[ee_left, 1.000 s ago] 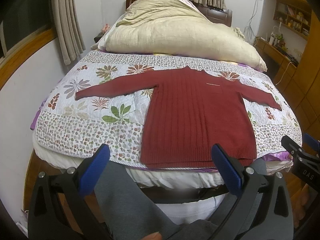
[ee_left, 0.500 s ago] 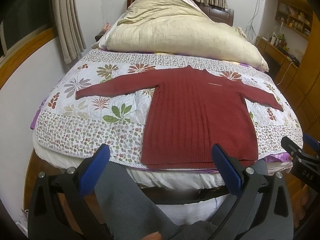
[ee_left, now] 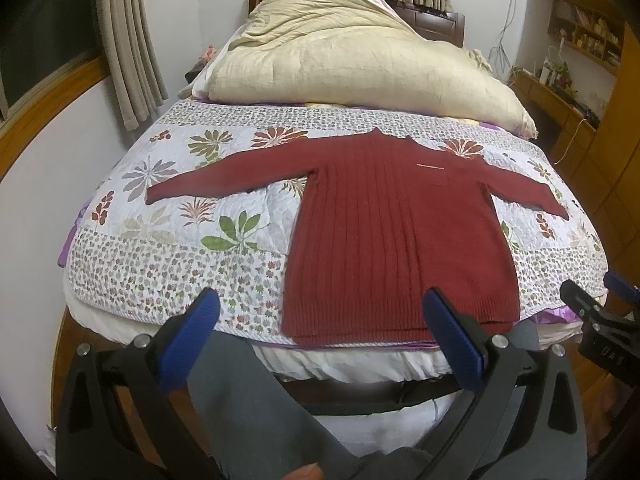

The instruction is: Fold small clothes

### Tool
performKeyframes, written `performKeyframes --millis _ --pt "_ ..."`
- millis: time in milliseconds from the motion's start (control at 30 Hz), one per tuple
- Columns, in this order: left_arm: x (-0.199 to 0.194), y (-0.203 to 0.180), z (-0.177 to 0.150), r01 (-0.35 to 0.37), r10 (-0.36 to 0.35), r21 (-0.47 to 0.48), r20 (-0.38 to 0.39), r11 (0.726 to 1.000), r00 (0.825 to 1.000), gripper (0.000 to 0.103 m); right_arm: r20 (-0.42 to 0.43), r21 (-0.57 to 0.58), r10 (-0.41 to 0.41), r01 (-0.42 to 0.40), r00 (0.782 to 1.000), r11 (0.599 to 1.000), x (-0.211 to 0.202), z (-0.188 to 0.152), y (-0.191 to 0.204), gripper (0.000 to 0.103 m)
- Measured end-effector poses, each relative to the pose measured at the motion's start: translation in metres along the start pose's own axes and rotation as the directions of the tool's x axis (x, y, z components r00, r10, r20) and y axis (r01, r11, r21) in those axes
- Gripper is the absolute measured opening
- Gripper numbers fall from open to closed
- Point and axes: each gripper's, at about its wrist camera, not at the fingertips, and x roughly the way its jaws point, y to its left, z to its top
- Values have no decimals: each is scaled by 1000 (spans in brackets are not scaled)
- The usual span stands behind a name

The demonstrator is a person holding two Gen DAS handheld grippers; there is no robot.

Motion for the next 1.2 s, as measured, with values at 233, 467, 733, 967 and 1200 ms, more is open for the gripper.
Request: performKeyframes --millis 233,467,733,967,1200 --pt "27 -1 6 101 -104 45 75 994 992 100 43 -65 -38 40 998 997 28 13 -13 99" --pt "59 11 37 352 -360 76 239 933 902 100 393 -112 -99 154 914 982 51 57 -94 99" --pt "103 12 65 661 -611 -94 305 744 731 100 -54 413 -153 162 987 896 185 85 -287 81" --pt "158 -19 60 611 -605 -104 81 785 792 100 -38 842 108 -27 993 539 263 39 -432 57" --pt "184 -23 56 616 -615 -157 59 772 786 100 236 947 179 -267 955 179 336 27 -510 58"
